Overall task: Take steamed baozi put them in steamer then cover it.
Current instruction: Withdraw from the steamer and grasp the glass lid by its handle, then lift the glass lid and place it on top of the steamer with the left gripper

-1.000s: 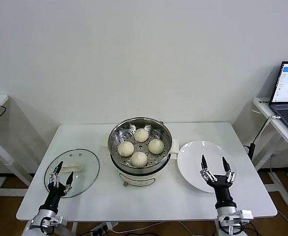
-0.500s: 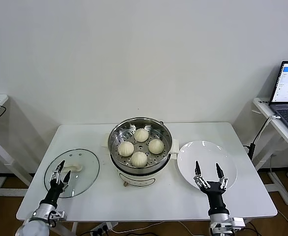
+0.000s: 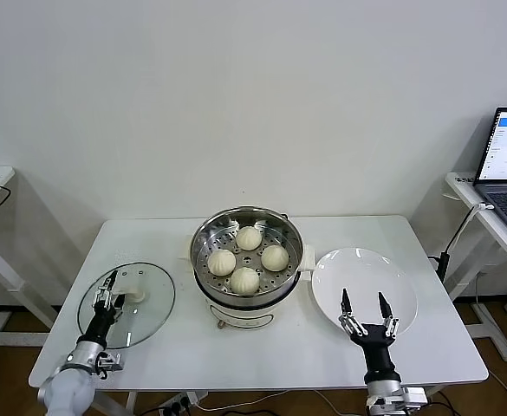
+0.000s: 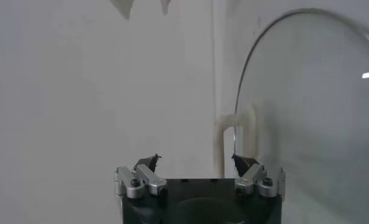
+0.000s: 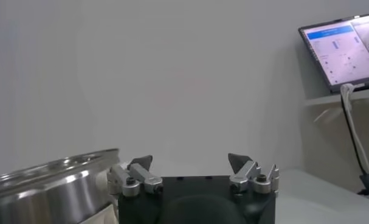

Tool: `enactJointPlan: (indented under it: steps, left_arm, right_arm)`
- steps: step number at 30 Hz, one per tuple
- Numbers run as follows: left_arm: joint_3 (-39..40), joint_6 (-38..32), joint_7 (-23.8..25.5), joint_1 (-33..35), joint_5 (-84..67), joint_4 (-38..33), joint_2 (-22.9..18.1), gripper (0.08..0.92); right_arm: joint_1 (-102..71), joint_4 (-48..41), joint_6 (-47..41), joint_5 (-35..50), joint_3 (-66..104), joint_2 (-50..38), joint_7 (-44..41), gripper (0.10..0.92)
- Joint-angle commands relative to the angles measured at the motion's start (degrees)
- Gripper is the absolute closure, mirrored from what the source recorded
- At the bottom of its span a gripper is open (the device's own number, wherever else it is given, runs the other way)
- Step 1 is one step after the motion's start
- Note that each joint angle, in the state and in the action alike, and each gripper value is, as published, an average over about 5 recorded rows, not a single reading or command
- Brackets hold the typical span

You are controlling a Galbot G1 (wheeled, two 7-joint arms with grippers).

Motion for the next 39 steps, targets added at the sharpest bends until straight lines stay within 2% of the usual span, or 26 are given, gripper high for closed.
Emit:
enactJointPlan:
  steps: [1, 6, 13, 22, 25, 29, 35, 39]
  left_arm:
    - [0.8, 0.6, -0.9, -2.6, 1.3, 3.3, 0.0, 0.188]
    - [1.0, 0.4, -1.7, -2.5, 1.5, 4.3, -0.1, 0.294]
    - [0.7, 0.3, -2.7, -2.3, 2.1, 3.7, -0.5, 0.502]
    - [-0.5, 1.2, -3.2, 0.1, 1.8, -3.3, -0.8, 0.758]
    - [-1.4, 1.9, -2.7, 2.2, 0.5, -8.7, -0.4, 0.807]
    - [-2.1, 5.2, 0.6, 6.7, -4.0, -20.1, 0.8, 0.811]
    - [0.2, 18.4, 12.0, 14.2, -15.6, -38.9, 5.2, 0.811]
    - [5.2, 29.0, 20.1, 15.7, -18.2, -48.8, 8.8, 0.811]
  right_arm:
    - [0.5, -1.7, 0.4, -0.6, -0.2, 0.2, 0.0, 0.203]
    - [1.0, -2.8, 0.6, -0.8, -0.6, 0.2, -0.1, 0.203]
    - [1.6, -3.9, 0.9, -1.2, -1.2, 0.3, 0.0, 0.203]
    - [2.2, -4.5, 1.0, -1.4, -1.4, 0.3, 0.1, 0.203]
    - [2.2, -4.2, 0.9, -1.4, -1.6, 0.2, 0.1, 0.203]
    - [2.6, -3.9, 0.8, -1.3, -1.8, 0.0, 0.2, 0.203]
    - [3.1, -3.9, 0.9, -1.0, -2.5, -0.6, 0.1, 0.203]
    - [3.3, -3.9, 1.2, -0.8, -2.6, -0.9, 0.1, 0.203]
